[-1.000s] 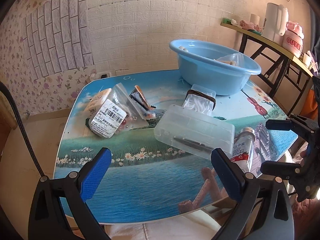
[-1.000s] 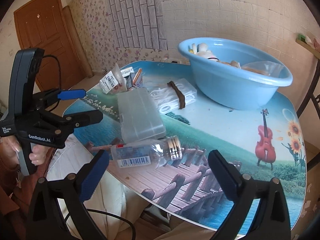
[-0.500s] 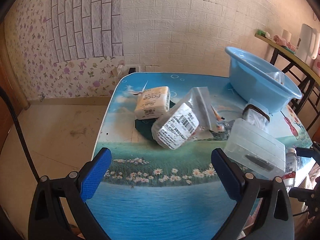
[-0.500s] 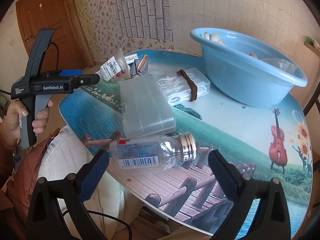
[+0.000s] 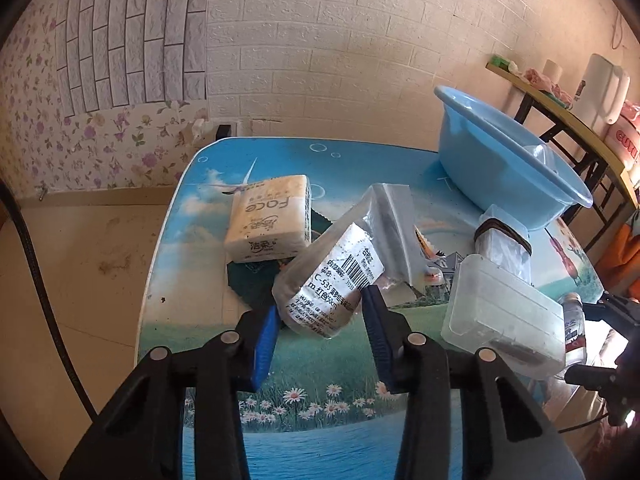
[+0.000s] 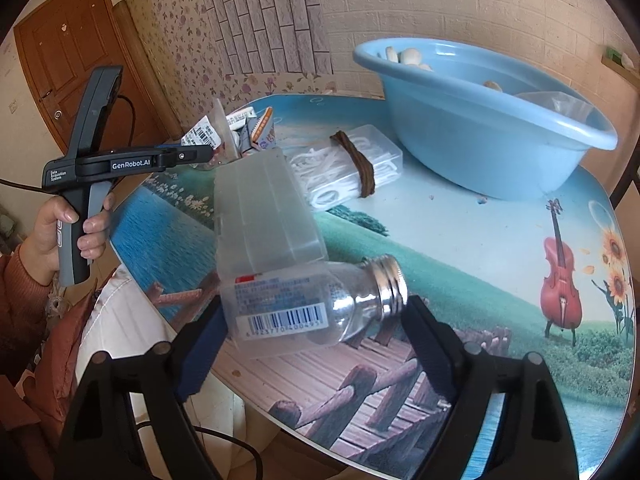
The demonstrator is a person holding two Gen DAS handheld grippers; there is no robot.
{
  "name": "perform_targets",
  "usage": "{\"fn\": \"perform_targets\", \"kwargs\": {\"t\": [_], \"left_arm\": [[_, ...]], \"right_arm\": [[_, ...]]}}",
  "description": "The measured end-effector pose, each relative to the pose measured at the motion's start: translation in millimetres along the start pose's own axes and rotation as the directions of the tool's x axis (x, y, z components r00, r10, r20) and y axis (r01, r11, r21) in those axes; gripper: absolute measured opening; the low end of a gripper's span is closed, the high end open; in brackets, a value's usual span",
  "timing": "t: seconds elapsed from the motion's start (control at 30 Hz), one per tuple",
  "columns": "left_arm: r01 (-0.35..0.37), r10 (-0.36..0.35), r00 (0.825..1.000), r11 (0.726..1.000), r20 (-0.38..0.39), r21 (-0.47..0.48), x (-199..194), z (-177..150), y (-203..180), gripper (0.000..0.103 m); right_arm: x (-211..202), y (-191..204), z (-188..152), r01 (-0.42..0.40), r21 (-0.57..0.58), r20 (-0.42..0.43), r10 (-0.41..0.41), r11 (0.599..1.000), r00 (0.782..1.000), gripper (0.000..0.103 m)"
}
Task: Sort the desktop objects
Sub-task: 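Grasp the glass bottle with right tool while left tool grasps the barcode zip bag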
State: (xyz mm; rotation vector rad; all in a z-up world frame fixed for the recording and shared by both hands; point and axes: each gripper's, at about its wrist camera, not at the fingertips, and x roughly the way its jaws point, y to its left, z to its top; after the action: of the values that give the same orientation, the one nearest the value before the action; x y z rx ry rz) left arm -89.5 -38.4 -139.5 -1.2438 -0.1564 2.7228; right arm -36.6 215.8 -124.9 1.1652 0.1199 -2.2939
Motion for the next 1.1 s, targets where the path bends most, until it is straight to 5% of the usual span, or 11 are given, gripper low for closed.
{"fn": "perform_targets", "kwargs": {"t": [0.2, 0.77, 1.0, 1.1], "left_arm": [[0.002, -0.001, 1.0, 1.0, 0.011, -0.008, -14, -8, -4, 0.022], [-0.063, 0.064, 0.998, 0.995, -0.006, 0.077, -62, -49, -46, 0.022], [-0.163, 0.163, 0.987, 0.986, 0.005, 0.043, -59, -45, -35, 0.067], [-0.198, 0.197, 0.98, 0.98, 0.016, 0.023, -57, -42, -28, 0.075]], "right_arm": [[-8, -13, 1, 0.063, 0.047, 0.023, -0.064, 0.997, 0.998, 0.087], [-30, -36, -5, 0.141, 0.142, 0.04, -0.148, 0.98, 0.988, 0.087], [-29, -38, -10, 0.148, 0.128, 0.025, -0.152, 0.981, 0.988, 0.088], [-27, -38, -10, 0.157, 0.12, 0.015, -0.16, 0.98, 0.987, 0.088]]}}
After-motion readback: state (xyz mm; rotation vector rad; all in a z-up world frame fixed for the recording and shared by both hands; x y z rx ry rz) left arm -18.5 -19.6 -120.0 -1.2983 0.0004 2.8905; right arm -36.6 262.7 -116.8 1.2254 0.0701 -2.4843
